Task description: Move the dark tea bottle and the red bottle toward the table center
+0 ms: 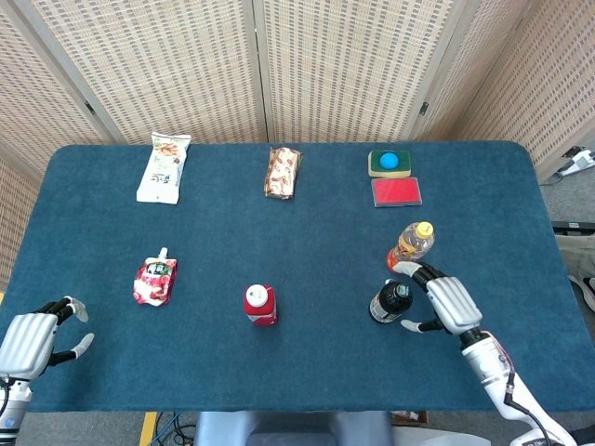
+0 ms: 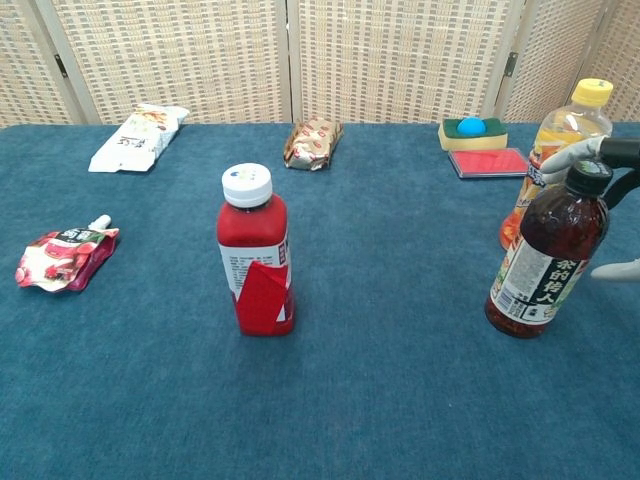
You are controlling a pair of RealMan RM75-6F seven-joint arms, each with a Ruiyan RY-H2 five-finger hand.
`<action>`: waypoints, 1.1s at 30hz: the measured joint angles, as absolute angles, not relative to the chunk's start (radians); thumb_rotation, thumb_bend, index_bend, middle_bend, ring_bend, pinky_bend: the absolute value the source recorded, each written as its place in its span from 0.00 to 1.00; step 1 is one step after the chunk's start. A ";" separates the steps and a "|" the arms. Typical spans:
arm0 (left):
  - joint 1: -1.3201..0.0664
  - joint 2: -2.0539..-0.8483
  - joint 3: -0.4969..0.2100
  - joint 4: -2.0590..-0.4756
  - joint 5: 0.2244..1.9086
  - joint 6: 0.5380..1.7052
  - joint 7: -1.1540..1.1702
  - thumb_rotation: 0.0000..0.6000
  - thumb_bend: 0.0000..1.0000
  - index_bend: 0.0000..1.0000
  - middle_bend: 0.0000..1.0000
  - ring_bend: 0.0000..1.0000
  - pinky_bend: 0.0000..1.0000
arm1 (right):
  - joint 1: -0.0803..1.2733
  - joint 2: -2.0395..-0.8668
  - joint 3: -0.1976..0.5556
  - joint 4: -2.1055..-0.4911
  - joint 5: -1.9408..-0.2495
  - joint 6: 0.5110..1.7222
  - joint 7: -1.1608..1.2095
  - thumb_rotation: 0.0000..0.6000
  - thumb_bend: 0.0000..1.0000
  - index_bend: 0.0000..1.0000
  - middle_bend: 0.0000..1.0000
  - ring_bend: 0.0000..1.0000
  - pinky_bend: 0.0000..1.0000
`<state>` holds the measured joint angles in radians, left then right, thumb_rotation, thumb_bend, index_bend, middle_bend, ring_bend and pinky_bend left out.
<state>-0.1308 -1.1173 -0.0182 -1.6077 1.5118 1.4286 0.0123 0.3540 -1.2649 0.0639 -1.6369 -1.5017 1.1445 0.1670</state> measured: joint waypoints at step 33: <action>-0.129 -1.105 -0.022 -1.613 1.504 1.429 -0.005 1.00 0.24 0.51 0.39 0.42 0.59 | 0.396 -1.431 0.110 -1.499 -1.460 1.171 0.262 1.00 0.10 0.45 0.58 0.52 0.65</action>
